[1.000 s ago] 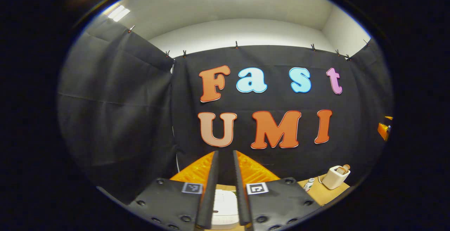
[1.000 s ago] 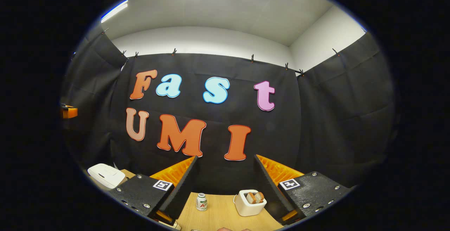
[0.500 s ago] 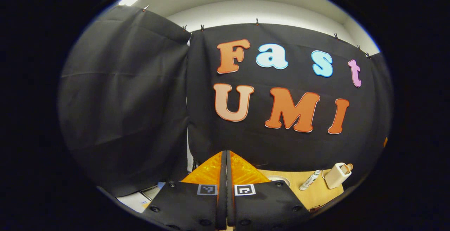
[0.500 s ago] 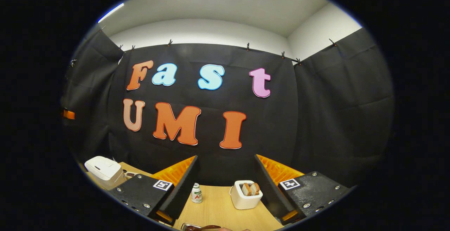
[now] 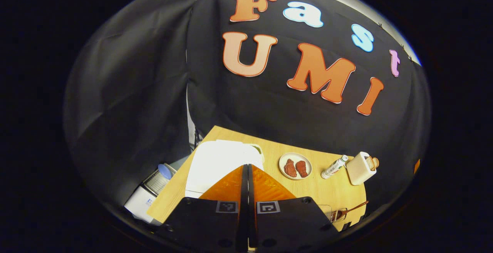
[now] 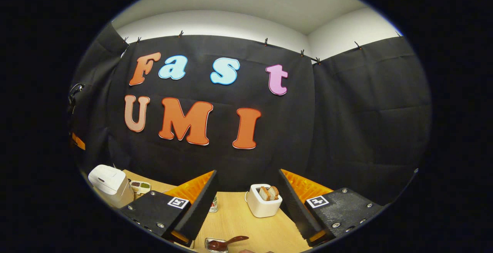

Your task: Close the left gripper, press the button to open the rice cooker; take a wooden spoon from the chopstick holder with the right hand, scoop a spoonful of rice and pour it into the rice cooker, then put the wooden spoon back into the chopstick holder.

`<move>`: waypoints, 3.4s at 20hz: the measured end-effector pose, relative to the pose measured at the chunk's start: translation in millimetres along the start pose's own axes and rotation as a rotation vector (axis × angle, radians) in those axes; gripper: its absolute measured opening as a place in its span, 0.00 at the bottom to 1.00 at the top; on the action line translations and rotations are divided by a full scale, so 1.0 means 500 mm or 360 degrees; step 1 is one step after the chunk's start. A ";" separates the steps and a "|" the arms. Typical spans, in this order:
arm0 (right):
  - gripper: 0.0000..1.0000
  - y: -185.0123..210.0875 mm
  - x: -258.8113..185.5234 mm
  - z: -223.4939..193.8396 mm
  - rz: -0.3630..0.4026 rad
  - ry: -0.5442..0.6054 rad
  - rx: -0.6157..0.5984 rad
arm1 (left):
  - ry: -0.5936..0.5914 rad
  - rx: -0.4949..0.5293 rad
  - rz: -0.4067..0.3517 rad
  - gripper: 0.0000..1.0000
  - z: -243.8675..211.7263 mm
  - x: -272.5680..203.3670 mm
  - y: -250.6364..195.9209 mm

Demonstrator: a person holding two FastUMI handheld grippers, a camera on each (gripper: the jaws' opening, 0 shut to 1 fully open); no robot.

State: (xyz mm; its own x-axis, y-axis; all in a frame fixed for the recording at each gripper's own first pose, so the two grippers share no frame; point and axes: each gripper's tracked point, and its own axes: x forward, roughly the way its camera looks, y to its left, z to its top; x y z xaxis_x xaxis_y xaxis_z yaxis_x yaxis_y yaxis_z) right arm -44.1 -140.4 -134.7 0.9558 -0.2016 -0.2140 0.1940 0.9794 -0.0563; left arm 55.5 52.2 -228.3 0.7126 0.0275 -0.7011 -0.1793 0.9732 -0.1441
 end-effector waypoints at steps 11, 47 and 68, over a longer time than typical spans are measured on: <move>0.95 -0.015 -0.043 -0.076 -0.0126 0.0188 0.0014 | 0.0629 -0.0242 -0.0129 0.05 -0.179 0.154 0.028; 0.95 0.027 0.011 -0.385 0.0039 0.0781 0.0287 | -0.0417 0.0108 -0.0071 0.05 0.028 -0.050 0.038; 0.75 0.047 0.033 -0.614 0.0031 0.1147 0.0696 | -0.0778 0.0389 -0.0102 0.81 0.005 -0.179 -0.109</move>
State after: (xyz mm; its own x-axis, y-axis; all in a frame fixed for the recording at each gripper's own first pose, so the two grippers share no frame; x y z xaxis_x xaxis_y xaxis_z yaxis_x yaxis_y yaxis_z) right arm -91.7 -124.4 -438.9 0.6137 0.0022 -0.7895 0.3892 0.8692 0.3049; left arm 3.1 -2.8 -156.0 0.9594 0.0124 -0.2819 -0.0037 0.9995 0.0313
